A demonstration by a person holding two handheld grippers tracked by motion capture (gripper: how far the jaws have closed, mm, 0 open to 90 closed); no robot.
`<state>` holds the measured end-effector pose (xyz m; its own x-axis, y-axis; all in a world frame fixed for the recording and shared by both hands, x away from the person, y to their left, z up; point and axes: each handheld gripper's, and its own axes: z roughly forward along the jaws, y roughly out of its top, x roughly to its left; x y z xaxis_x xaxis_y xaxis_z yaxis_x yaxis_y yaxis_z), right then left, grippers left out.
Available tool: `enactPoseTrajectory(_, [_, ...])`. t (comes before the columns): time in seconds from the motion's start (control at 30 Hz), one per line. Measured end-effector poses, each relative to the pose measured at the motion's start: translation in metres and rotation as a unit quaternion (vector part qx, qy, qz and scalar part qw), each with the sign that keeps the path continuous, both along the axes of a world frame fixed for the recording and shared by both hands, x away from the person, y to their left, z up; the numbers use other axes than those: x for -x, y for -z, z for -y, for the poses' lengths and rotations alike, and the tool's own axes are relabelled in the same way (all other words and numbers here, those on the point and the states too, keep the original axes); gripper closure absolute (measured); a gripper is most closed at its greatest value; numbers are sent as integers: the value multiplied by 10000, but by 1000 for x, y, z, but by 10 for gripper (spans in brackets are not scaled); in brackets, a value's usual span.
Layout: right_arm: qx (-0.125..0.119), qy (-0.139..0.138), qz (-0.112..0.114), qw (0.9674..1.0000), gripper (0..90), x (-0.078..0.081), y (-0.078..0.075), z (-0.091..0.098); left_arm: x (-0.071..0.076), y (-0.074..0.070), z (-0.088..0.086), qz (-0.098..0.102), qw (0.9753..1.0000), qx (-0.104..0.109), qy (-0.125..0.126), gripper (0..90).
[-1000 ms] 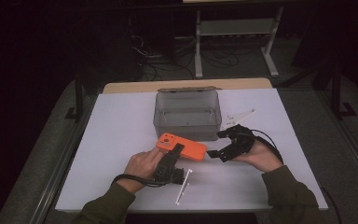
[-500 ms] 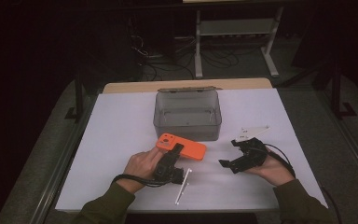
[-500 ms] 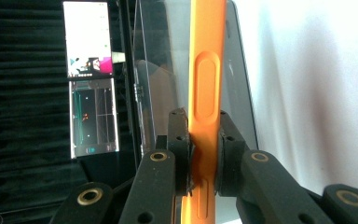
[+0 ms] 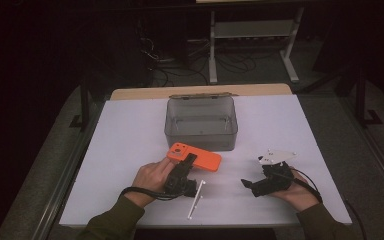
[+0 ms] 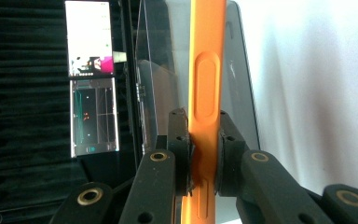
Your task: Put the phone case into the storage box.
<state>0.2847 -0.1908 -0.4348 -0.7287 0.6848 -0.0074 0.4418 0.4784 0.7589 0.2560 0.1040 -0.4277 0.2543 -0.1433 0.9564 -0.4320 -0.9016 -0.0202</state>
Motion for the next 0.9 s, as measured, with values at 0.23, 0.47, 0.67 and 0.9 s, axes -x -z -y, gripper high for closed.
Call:
enactPoseTrajectory(0.23, [-89,238,69,9997,15,12,10,5,0,0,0,-11,10000,14,0,796])
enactPoseTrajectory(0.47, [-133,219,56,9997,15,11,11,6,0,-1,0,-40,10000,42,-26,796])
enactPoseTrajectory(0.67, [-126,203,68,9997,15,11,11,6,-1,-2,-1,-83,9999,112,-12,796])
enactPoseTrajectory(0.9, [-130,204,78,9997,15,11,11,6,-2,-4,0,-218,9995,210,-32,796])
